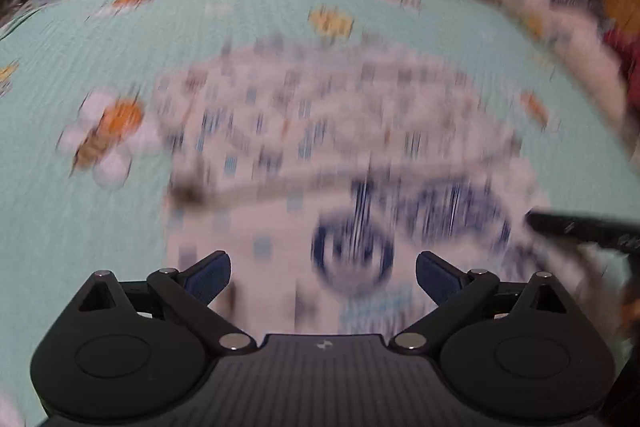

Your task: Fold clothes

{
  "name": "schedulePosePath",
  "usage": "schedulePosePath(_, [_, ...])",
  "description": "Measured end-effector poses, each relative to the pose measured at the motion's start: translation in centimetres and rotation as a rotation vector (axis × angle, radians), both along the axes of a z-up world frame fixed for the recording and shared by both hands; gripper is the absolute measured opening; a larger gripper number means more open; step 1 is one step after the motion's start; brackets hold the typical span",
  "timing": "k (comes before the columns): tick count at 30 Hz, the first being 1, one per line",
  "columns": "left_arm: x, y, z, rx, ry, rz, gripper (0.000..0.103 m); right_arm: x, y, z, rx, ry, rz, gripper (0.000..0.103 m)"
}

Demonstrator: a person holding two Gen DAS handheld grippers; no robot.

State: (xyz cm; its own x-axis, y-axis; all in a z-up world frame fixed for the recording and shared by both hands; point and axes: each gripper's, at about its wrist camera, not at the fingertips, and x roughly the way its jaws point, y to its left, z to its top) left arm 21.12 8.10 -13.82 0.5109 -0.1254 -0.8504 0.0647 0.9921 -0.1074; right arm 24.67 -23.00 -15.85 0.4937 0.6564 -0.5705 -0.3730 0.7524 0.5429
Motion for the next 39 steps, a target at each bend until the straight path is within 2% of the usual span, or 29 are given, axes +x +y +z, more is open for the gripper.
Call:
schedulePosePath(1, [-0.8, -0.5, -0.9, 0.025, 0.035, 0.002, 0.099, -0.9, 0.2, -0.3, -0.025, -0.015, 0.004, 0.04])
schedulePosePath(3, [-2.7, -1.6, -2.4, 0.086, 0.051, 0.009, 0.1, -2.4, 0.6, -0.7, -0.068, -0.061, 0.007, 0.041])
schedulePosePath(7, [-5.3, -3.0, -2.5, 0.121, 0.048, 0.021, 0.102, -4.8, 1.3, -0.7, -0.155, -0.162, 0.017, 0.042])
schedulePosePath(10, [-6.9, -3.2, -2.5, 0.132, 0.049, 0.03, 0.102, -6.1, 2.2, -0.6, -0.206, -0.195, 0.048, 0.054])
schedulePosePath(11, [-7.5, -3.3, -2.5, 0.138, 0.046, 0.031, 0.102, -6.7, 2.3, -0.6, -0.217, -0.199, 0.053, 0.06])
schedulePosePath(13, [-8.4, -3.0, -2.5, 0.136, 0.042, 0.042, 0.102, -8.6, 2.3, -0.8, -0.253, -0.214, 0.058, 0.062])
schedulePosePath(17, [-9.1, -3.4, -2.8, 0.143, 0.037, 0.055, 0.102, -11.3, 2.7, -0.8, -0.31, -0.239, 0.071, 0.075])
schedulePosePath(21, [-9.7, -3.5, -2.8, 0.148, 0.042, 0.063, 0.102, -13.0, 2.8, -1.0, -0.34, -0.26, 0.072, 0.076])
schedulePosePath(25, [-10.7, -3.6, -2.8, 0.155, 0.044, 0.07, 0.102, -14.0, 1.7, -0.6, -0.306, -0.232, 0.068, 0.076])
schedulePosePath(26, [-11.0, -3.7, -2.8, 0.156, 0.044, 0.073, 0.102, -14.2, 1.4, -0.5, -0.292, -0.22, 0.063, 0.074])
schedulePosePath(28, [-11.5, -3.7, -2.7, 0.156, 0.044, 0.079, 0.102, -14.6, 0.5, -0.3, -0.263, -0.201, 0.044, 0.063])
schedulePosePath(30, [-12.1, -3.7, -2.7, 0.154, 0.045, 0.082, 0.102, -14.9, -0.7, -0.2, -0.21, -0.161, 0.024, 0.04])
schedulePosePath(31, [-12.5, -3.7, -2.7, 0.154, 0.044, 0.08, 0.102, -15.0, -1.4, -0.1, -0.173, -0.139, 0.006, 0.034])
schedulePosePath(32, [-12.9, -3.8, -2.7, 0.154, 0.042, 0.078, 0.102, -15.2, -2.1, 0.0, -0.143, -0.124, -0.011, 0.021])
schedulePosePath(33, [-13.3, -3.9, -2.7, 0.158, 0.038, 0.07, 0.102, -15.3, -2.7, 0.2, -0.121, -0.117, -0.021, 0.015])
schedulePosePath(39, [-15.4, -4.4, -2.6, 0.179, 0.044, 0.02, 0.102, -15.3, -3.2, 2.0, -0.045, -0.143, -0.029, 0.015])
